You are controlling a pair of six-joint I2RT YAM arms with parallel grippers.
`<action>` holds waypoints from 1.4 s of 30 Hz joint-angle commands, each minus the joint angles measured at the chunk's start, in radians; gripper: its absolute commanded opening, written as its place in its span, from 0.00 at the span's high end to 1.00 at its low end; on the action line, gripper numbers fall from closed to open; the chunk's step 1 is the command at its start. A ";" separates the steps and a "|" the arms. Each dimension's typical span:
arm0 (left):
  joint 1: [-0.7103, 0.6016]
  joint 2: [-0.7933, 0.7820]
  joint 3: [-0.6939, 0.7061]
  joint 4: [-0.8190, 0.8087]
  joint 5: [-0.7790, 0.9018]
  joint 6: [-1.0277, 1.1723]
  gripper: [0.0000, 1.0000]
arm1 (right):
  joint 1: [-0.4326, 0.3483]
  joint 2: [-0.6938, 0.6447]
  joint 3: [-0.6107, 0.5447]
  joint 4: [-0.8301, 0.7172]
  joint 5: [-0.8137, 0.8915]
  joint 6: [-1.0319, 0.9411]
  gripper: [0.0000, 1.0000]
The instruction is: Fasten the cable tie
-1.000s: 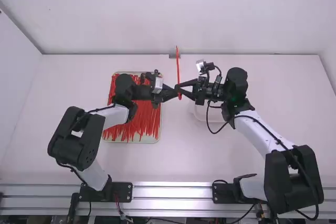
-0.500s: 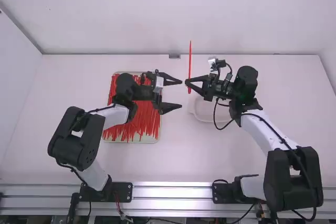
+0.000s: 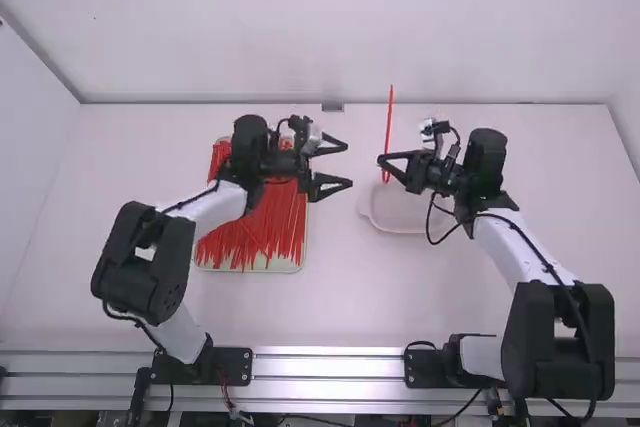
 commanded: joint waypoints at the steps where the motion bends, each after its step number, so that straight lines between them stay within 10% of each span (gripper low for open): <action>1: -0.005 0.003 0.081 -0.106 -0.047 0.137 0.01 | -0.008 -0.016 0.024 -0.033 0.057 -0.087 1.00; 7: -0.005 0.003 0.219 -0.484 -0.158 0.333 0.01 | 0.008 -0.016 0.024 -0.204 0.266 -0.176 1.00; 20: -0.005 0.003 0.233 -0.704 -0.444 0.367 0.01 | 0.142 0.014 0.023 -0.396 0.997 -0.196 1.00; 32: -0.005 0.003 0.229 -0.756 -0.444 0.395 0.01 | 0.117 0.260 0.023 -0.290 0.955 -0.177 1.00; 39: -0.004 0.003 0.224 -0.756 -0.442 0.387 0.01 | 0.150 0.244 0.024 -0.298 1.017 -0.179 0.44; 40: -0.005 0.003 0.223 -0.764 -0.442 0.386 0.01 | 0.159 0.238 0.024 -0.298 1.026 -0.188 0.02; 42: -0.005 0.003 0.222 -0.767 -0.443 0.386 0.01 | 0.167 0.232 0.025 -0.297 1.035 -0.188 0.02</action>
